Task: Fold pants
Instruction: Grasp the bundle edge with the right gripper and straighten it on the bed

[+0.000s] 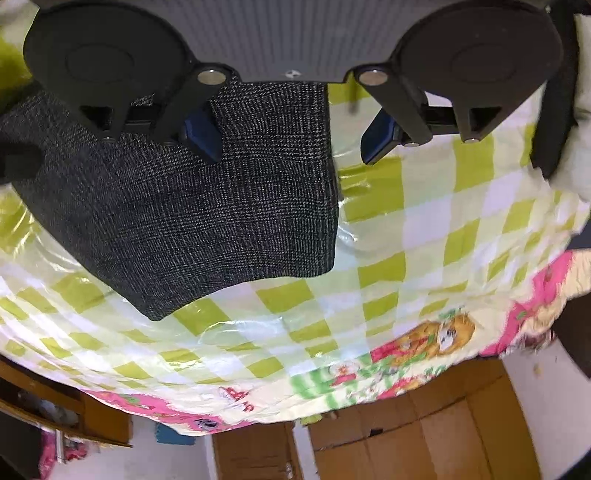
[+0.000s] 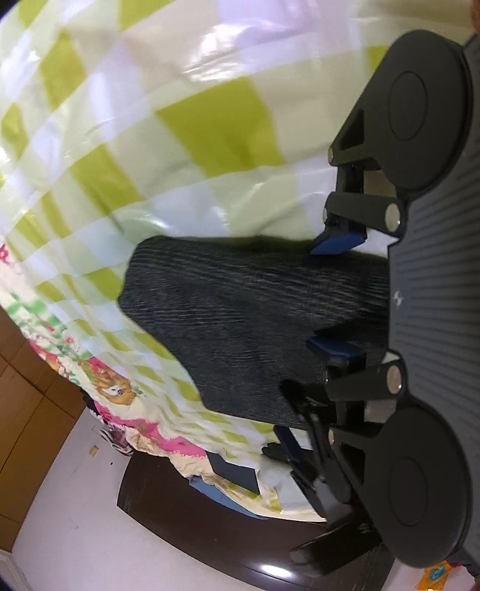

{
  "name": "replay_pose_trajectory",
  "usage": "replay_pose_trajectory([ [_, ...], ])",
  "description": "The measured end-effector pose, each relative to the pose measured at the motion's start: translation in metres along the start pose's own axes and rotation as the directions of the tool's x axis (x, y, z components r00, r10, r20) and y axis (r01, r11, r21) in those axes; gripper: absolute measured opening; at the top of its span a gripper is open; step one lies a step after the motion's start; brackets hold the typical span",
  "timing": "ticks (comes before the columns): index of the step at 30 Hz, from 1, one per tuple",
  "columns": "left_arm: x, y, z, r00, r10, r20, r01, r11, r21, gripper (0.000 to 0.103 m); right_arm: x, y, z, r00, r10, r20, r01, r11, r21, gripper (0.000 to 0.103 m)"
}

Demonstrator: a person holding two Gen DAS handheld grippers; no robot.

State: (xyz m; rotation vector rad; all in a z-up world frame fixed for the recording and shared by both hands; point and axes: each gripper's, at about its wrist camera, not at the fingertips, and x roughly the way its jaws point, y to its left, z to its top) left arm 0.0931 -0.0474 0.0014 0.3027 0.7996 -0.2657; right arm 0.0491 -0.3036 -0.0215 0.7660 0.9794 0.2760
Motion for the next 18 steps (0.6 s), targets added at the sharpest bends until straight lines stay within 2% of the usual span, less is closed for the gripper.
replay_pose_trajectory([
  [3, 0.001, 0.002, -0.005, 1.0, -0.02, -0.001, 0.02, 0.998, -0.051, 0.096, -0.001, 0.003, -0.002, 1.0, -0.018, 0.02, 0.018, 1.0, 0.004, 0.034],
  [6, -0.004, 0.006, -0.015, 0.996, -0.082, -0.027, 0.078, 0.989, -0.124, 0.096, -0.01, 0.009, -0.012, 0.997, -0.026, 0.072, 0.027, 1.0, -0.001, 0.029],
  [8, -0.01, 0.002, -0.023, 0.995, -0.099, -0.028, 0.096, 0.989, -0.109, 0.096, -0.012, 0.011, -0.019, 0.995, -0.059, 0.082, 0.061, 0.998, -0.02, 0.028],
  [13, -0.026, -0.012, -0.03, 0.996, -0.085, -0.007, 0.085, 0.996, -0.028, 0.094, -0.015, 0.012, -0.018, 0.993, -0.091, 0.071, 0.093, 0.995, -0.033, 0.026],
  [16, -0.035, -0.009, -0.027, 0.996, -0.092, 0.008, 0.092, 0.996, -0.016, 0.088, -0.018, 0.022, -0.012, 0.99, -0.126, 0.054, 0.13, 0.989, -0.065, 0.03],
  [18, -0.043, -0.004, -0.022, 0.996, -0.083, 0.034, 0.084, 0.996, -0.01, 0.088, -0.027, 0.028, -0.009, 0.985, -0.147, 0.087, 0.155, 0.984, -0.093, 0.034],
])
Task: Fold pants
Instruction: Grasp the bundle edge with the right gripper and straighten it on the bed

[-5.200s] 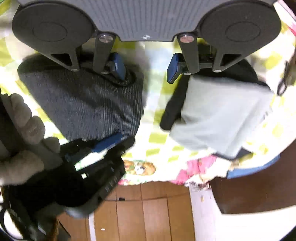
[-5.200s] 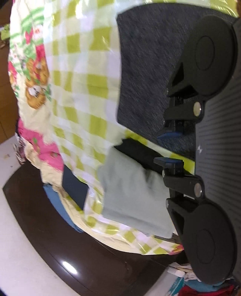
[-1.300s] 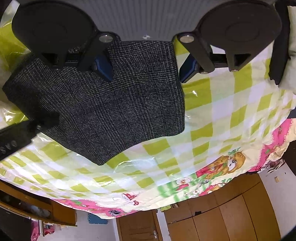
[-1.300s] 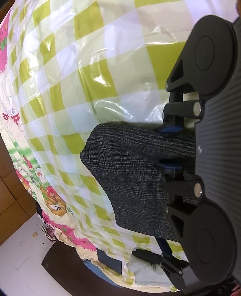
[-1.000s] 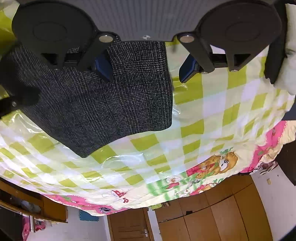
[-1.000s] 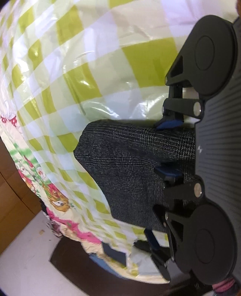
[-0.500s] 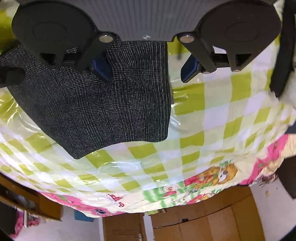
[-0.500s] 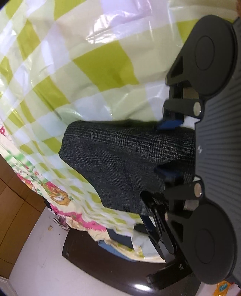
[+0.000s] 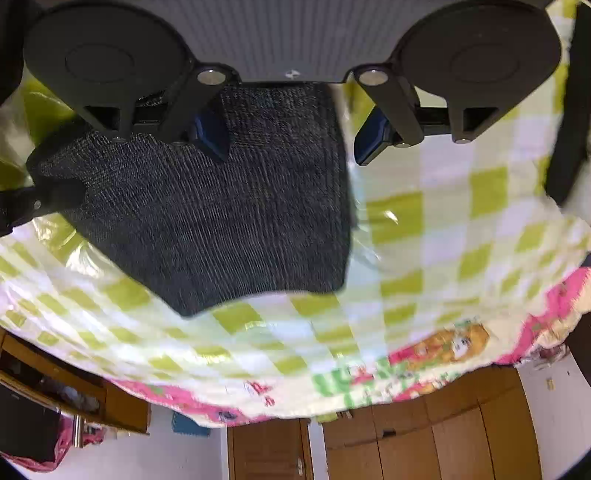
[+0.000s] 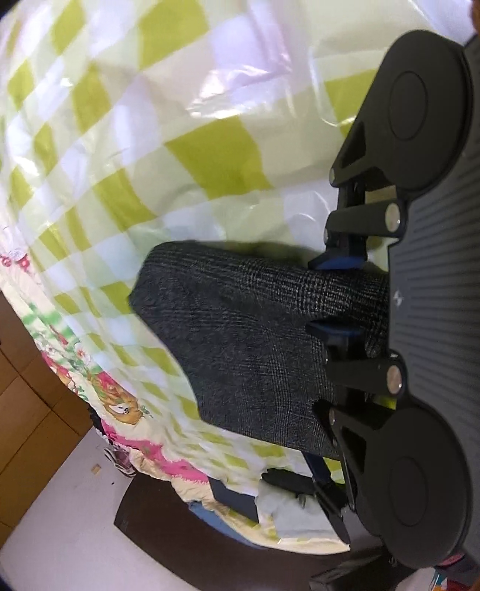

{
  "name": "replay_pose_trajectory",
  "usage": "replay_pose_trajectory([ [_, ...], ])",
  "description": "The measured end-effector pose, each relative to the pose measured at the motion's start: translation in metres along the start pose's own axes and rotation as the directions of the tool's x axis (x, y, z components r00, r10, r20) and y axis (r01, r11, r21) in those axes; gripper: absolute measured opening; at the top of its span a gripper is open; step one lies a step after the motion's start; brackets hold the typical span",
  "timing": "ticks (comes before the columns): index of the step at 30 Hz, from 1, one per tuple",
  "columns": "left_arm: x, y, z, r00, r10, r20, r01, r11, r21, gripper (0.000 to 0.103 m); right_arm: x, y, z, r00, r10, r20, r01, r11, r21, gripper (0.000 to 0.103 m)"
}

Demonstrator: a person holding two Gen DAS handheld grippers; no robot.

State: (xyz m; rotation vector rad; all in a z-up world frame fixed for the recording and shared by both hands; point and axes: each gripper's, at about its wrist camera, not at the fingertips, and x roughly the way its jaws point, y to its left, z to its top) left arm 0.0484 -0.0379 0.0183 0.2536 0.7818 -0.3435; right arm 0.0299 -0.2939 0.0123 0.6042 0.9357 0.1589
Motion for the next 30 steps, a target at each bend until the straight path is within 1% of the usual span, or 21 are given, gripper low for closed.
replay_pose_trajectory([
  [1, -0.005, 0.003, 0.004, 1.0, 0.011, 0.019, -0.011, 1.0, 0.006, 0.088, -0.006, 0.002, 0.005, 0.999, -0.007, 0.032, 0.008, 1.0, -0.013, 0.034],
  [4, -0.013, 0.009, 0.018, 0.997, 0.029, 0.072, -0.031, 0.999, 0.021, 0.088, -0.019, 0.0, 0.022, 0.991, 0.022, 0.135, -0.02, 1.0, -0.014, 0.034],
  [5, -0.013, 0.01, 0.025, 0.996, 0.032, 0.088, -0.035, 0.999, 0.027, 0.088, -0.018, 0.0, 0.031, 0.987, 0.037, 0.156, -0.034, 0.999, -0.023, 0.034],
  [7, -0.007, 0.01, 0.039, 0.992, 0.052, 0.117, -0.058, 0.997, 0.049, 0.088, -0.007, 0.0, 0.05, 0.982, 0.035, 0.184, -0.03, 0.999, -0.031, 0.034],
  [9, 0.005, 0.008, 0.05, 0.986, 0.086, 0.141, -0.098, 0.992, 0.075, 0.088, 0.015, 0.0, 0.065, 0.985, 0.042, 0.168, -0.037, 0.999, -0.034, 0.034],
  [11, 0.022, 0.009, 0.057, 0.984, 0.11, 0.142, -0.123, 0.989, 0.086, 0.088, 0.041, 0.001, 0.077, 0.988, 0.049, 0.144, -0.044, 0.998, -0.039, 0.033],
  [13, 0.041, 0.012, 0.06, 0.986, 0.114, 0.119, -0.124, 0.989, 0.083, 0.088, 0.064, 0.002, 0.083, 0.991, 0.038, 0.127, -0.032, 0.998, -0.049, 0.03],
  [14, 0.056, 0.013, 0.06, 0.988, 0.125, 0.087, -0.133, 0.987, 0.089, 0.088, 0.075, 0.001, 0.086, 0.994, 0.008, 0.111, -0.002, 0.999, -0.053, 0.029],
  [15, 0.066, 0.014, 0.057, 0.989, 0.136, 0.055, -0.14, 0.986, 0.094, 0.089, 0.085, 0.0, 0.086, 0.994, -0.028, 0.104, 0.034, 0.998, -0.058, 0.023],
  [16, 0.077, 0.016, 0.054, 0.991, 0.134, 0.031, -0.136, 0.987, 0.087, 0.089, 0.094, -0.001, 0.086, 0.995, -0.043, 0.095, 0.049, 0.997, -0.056, 0.021],
  [18, 0.084, 0.022, 0.049, 0.992, 0.12, 0.03, -0.121, 0.991, 0.05, 0.092, 0.105, -0.003, 0.084, 0.996, -0.046, 0.08, 0.049, 0.998, -0.038, 0.019],
  [19, 0.083, 0.026, 0.048, 0.994, 0.107, 0.027, -0.108, 0.994, 0.026, 0.092, 0.105, -0.002, 0.084, 0.996, -0.05, 0.08, 0.053, 0.998, -0.033, 0.019],
  [21, 0.078, 0.03, 0.05, 0.995, 0.095, 0.019, -0.095, 0.995, -0.002, 0.092, 0.091, 0.002, 0.085, 0.995, -0.047, 0.089, 0.048, 0.999, -0.006, 0.021],
  [23, 0.068, 0.029, 0.049, 0.993, 0.111, 0.03, -0.111, 0.994, -0.008, 0.092, 0.069, 0.008, 0.08, 0.991, -0.042, 0.13, 0.042, 0.999, 0.007, 0.027],
  [26, 0.049, 0.022, 0.037, 0.99, 0.13, 0.053, -0.131, 0.991, 0.005, 0.092, 0.035, 0.017, 0.055, 0.981, -0.024, 0.191, 0.027, 1.0, -0.016, 0.027],
  [27, 0.042, 0.019, 0.03, 0.989, 0.139, 0.06, -0.14, 0.99, 0.012, 0.092, 0.025, 0.02, 0.042, 0.978, -0.033, 0.205, 0.04, 0.999, -0.033, 0.027],
  [29, 0.034, 0.015, 0.02, 0.989, 0.139, 0.052, -0.14, 0.99, 0.028, 0.092, 0.016, 0.019, 0.02, 0.98, -0.032, 0.198, 0.043, 0.998, -0.05, 0.027],
  [30, 0.031, 0.013, 0.015, 0.989, 0.139, 0.045, -0.141, 0.989, 0.039, 0.092, 0.019, 0.016, 0.011, 0.987, -0.025, 0.161, 0.031, 0.999, -0.036, 0.028],
])
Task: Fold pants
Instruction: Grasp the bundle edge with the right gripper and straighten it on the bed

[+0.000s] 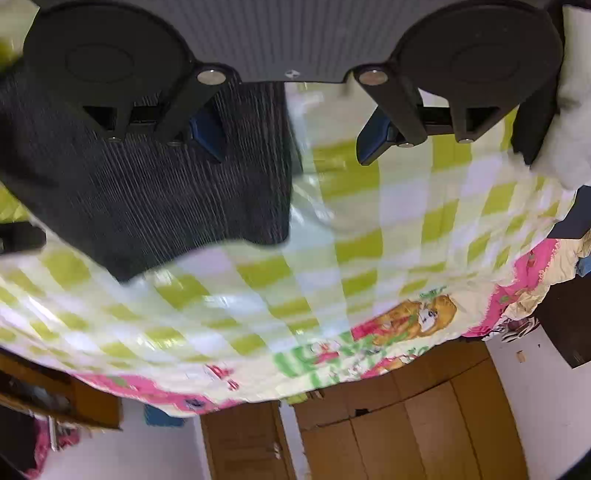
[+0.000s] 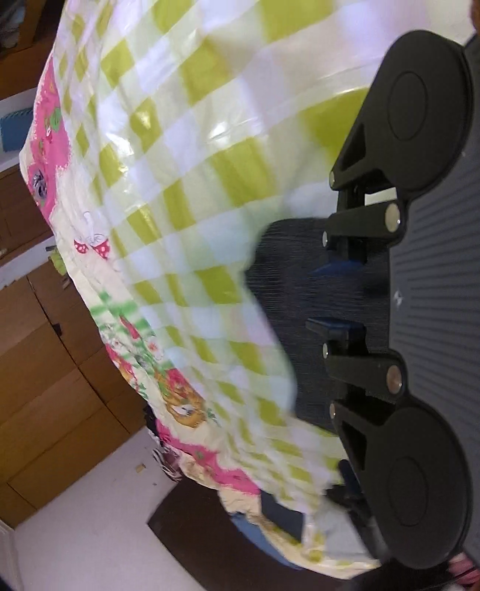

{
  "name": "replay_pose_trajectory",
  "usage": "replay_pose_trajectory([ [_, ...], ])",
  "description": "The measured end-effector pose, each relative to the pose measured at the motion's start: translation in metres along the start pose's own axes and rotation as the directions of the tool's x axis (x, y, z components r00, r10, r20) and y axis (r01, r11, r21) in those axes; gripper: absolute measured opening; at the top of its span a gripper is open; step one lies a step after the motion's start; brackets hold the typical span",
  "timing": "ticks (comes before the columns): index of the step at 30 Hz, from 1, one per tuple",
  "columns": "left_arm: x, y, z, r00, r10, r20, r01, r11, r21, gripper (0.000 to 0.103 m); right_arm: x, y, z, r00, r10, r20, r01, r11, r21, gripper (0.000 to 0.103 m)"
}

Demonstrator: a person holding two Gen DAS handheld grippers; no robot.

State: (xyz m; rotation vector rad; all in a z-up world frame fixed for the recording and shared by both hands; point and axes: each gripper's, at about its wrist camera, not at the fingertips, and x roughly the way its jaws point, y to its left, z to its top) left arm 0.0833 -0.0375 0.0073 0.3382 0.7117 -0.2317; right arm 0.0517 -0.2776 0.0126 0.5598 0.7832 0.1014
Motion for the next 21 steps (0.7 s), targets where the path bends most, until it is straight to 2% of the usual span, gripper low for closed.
replay_pose_trajectory([
  [1, -0.002, -0.002, -0.003, 1.0, 0.006, -0.003, -0.006, 1.0, 0.011, 0.092, 0.004, -0.003, -0.008, 1.0, -0.003, -0.03, 0.003, 1.0, 0.013, 0.028],
  [4, -0.008, -0.01, -0.007, 0.999, 0.038, -0.026, -0.037, 0.998, 0.052, 0.092, 0.011, -0.007, -0.018, 1.0, -0.014, -0.017, 0.014, 1.0, 0.021, 0.026],
  [9, -0.026, -0.023, -0.002, 0.992, 0.106, -0.062, -0.1, 0.99, 0.099, 0.092, 0.012, -0.015, -0.02, 0.998, 0.055, 0.029, -0.057, 0.996, 0.069, 0.03],
  [15, -0.026, -0.029, 0.005, 0.978, 0.156, -0.137, -0.148, 0.987, 0.066, 0.092, 0.013, -0.024, -0.02, 0.994, 0.109, 0.023, -0.11, 0.99, 0.086, 0.031],
  [21, -0.037, -0.041, 0.01, 0.965, 0.207, -0.162, -0.198, 0.978, 0.071, 0.092, 0.015, -0.036, -0.019, 0.985, 0.17, 0.01, -0.17, 0.974, 0.149, 0.03],
])
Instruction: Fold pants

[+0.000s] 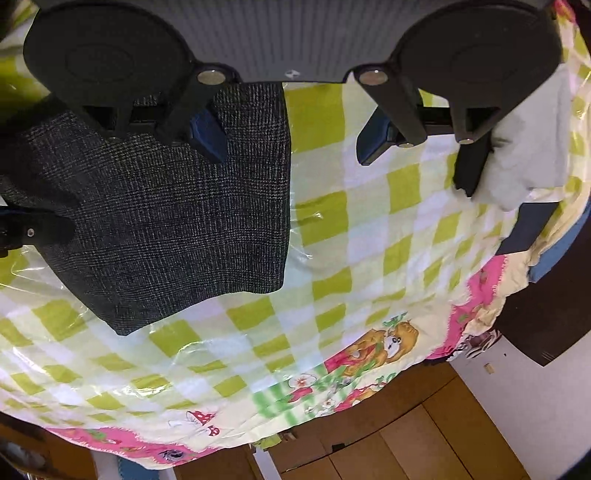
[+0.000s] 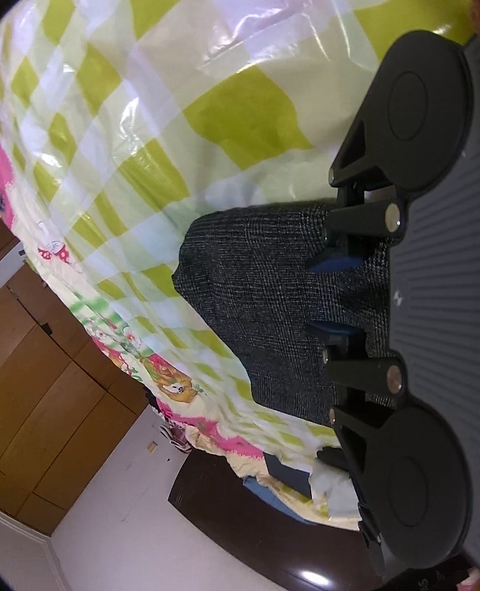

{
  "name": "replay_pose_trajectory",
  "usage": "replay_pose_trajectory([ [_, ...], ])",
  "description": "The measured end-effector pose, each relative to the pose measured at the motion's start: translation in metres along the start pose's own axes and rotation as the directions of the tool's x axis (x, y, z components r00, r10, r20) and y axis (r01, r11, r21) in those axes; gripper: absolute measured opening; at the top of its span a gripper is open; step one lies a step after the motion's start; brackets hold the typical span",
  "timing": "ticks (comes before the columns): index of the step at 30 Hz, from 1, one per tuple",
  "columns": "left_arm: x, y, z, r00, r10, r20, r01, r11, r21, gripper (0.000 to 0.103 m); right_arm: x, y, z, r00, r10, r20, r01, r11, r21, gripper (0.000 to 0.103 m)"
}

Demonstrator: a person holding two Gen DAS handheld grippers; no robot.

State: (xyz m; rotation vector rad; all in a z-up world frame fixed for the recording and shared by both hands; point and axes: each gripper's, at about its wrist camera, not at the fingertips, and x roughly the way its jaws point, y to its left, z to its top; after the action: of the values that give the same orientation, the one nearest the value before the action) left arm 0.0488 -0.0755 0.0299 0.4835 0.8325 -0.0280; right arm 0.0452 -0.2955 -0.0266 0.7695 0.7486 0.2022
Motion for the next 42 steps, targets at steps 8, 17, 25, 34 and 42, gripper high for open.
replay_pose_trajectory([
  [8, -0.019, 0.002, 0.012, 0.999, 0.028, 0.023, -0.027, 0.999, -0.042, 0.092, -0.003, -0.001, -0.002, 1.0, 0.011, -0.001, -0.011, 1.0, 0.009, 0.03],
  [17, -0.007, -0.001, 0.02, 0.995, -0.068, 0.073, 0.074, 0.994, -0.082, 0.092, -0.017, 0.004, -0.003, 0.997, 0.017, 0.08, -0.013, 0.999, -0.043, 0.036],
  [25, 0.031, 0.009, 0.016, 0.988, -0.13, 0.082, 0.137, 0.987, -0.086, 0.092, -0.012, 0.017, -0.001, 0.989, -0.076, 0.126, 0.088, 0.992, -0.091, 0.039],
  [34, 0.058, 0.023, 0.01, 0.942, -0.298, 0.153, 0.317, 0.94, -0.128, 0.094, 0.003, 0.012, 0.032, 0.981, -0.149, 0.123, 0.161, 0.982, -0.094, 0.04],
  [42, 0.068, 0.04, 0.007, 0.921, -0.349, 0.171, 0.382, 0.895, -0.23, 0.096, 0.041, -0.002, 0.06, 0.992, -0.126, 0.013, 0.126, 0.989, -0.079, 0.054],
])
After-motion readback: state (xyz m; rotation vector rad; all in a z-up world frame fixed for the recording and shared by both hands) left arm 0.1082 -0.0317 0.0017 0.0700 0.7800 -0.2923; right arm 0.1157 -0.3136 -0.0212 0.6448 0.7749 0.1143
